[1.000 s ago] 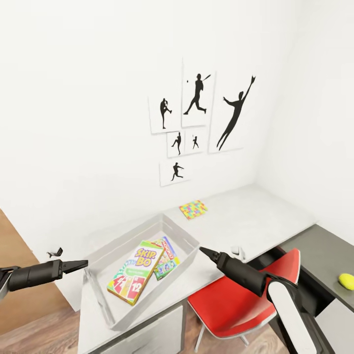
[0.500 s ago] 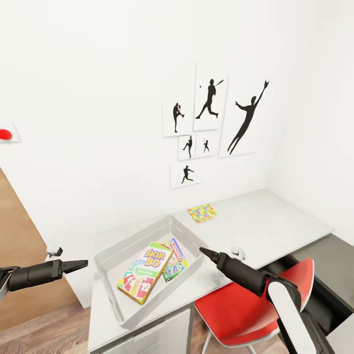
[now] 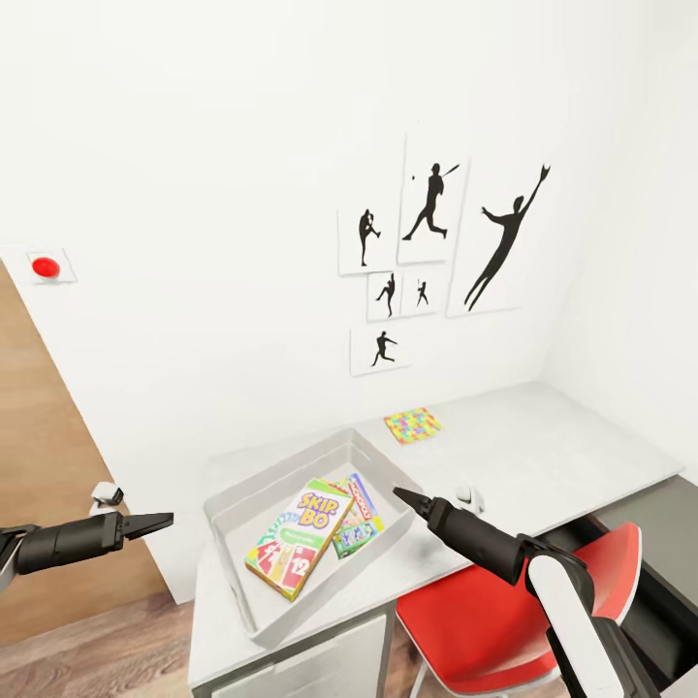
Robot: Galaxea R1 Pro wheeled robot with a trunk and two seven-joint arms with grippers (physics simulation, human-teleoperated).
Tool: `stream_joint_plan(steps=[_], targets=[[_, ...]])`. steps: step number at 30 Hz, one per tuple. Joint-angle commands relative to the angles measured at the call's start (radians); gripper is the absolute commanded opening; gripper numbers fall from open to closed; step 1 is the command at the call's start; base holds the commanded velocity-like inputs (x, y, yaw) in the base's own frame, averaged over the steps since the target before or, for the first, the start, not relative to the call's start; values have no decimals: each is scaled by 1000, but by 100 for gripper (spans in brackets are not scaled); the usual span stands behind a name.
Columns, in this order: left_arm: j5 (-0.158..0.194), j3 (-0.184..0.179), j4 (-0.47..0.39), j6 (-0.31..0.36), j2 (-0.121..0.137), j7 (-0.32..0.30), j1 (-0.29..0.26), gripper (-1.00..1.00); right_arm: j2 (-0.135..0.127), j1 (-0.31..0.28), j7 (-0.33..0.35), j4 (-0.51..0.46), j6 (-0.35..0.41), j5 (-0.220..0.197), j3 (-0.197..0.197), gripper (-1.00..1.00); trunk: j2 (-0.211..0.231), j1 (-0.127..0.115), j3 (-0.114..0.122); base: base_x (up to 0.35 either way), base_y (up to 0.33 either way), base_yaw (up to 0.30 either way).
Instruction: Put all the toys in the child's room - the three board games (two on the bed and one on the table), the two jigsaw puzzles on the table, and the tennis ball on the table - inside the toy box on the table in the child's room.
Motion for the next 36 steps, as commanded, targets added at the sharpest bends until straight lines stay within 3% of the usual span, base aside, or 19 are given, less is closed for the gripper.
stream_joint_plan(steps=[1, 21, 36], targets=[[0, 0, 0, 11, 0, -4, -1, 100, 0, -1, 5, 0, 2, 4, 0, 100, -2, 1, -2, 0, 0, 18], [0, 0, 0, 10, 0, -4, -1, 100, 0, -1, 4, 0, 0, 4, -2, 100, -2, 1, -2, 0, -5, 2], [0, 0, 0, 9, 0, -4, -1, 100, 1, -1, -17, 0, 0, 6, 1, 100, -2, 1, 7, 0, -248, 172]])
